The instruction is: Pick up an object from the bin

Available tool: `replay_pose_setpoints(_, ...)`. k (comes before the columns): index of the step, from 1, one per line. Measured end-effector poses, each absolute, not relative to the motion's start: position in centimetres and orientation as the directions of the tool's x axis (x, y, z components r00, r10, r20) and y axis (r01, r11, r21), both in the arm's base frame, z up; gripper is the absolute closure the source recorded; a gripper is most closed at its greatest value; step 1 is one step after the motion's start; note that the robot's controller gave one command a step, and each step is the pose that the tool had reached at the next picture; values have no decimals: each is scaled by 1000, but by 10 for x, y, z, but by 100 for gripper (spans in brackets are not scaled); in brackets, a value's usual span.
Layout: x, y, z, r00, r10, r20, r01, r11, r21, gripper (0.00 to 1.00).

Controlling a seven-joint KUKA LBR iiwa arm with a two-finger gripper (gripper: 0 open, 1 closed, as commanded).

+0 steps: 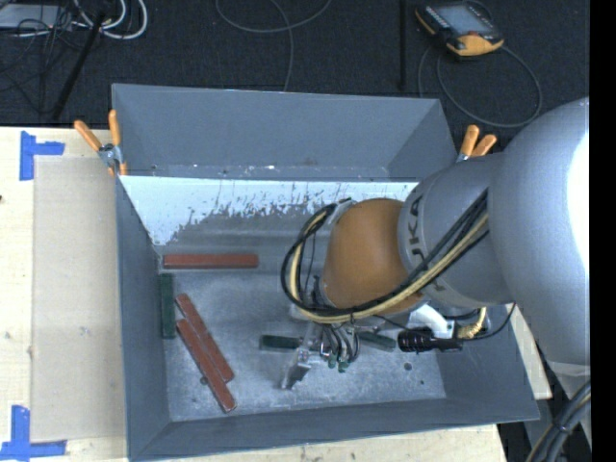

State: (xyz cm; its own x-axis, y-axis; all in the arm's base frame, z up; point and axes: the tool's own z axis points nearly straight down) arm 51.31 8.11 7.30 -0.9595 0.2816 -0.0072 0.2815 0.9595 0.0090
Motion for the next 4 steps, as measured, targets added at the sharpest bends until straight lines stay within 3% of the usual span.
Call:
replay_pose_setpoints(1, 513, 88, 77, -976, 218, -13, 218, 976, 4, 100)
replay_pose_setpoints(3, 513, 88, 79, -976, 219, -7, 219, 976, 2, 100)
replay_pose_setpoints(4, 509, 88, 90, -976, 218, 6, 218, 976, -3, 100)
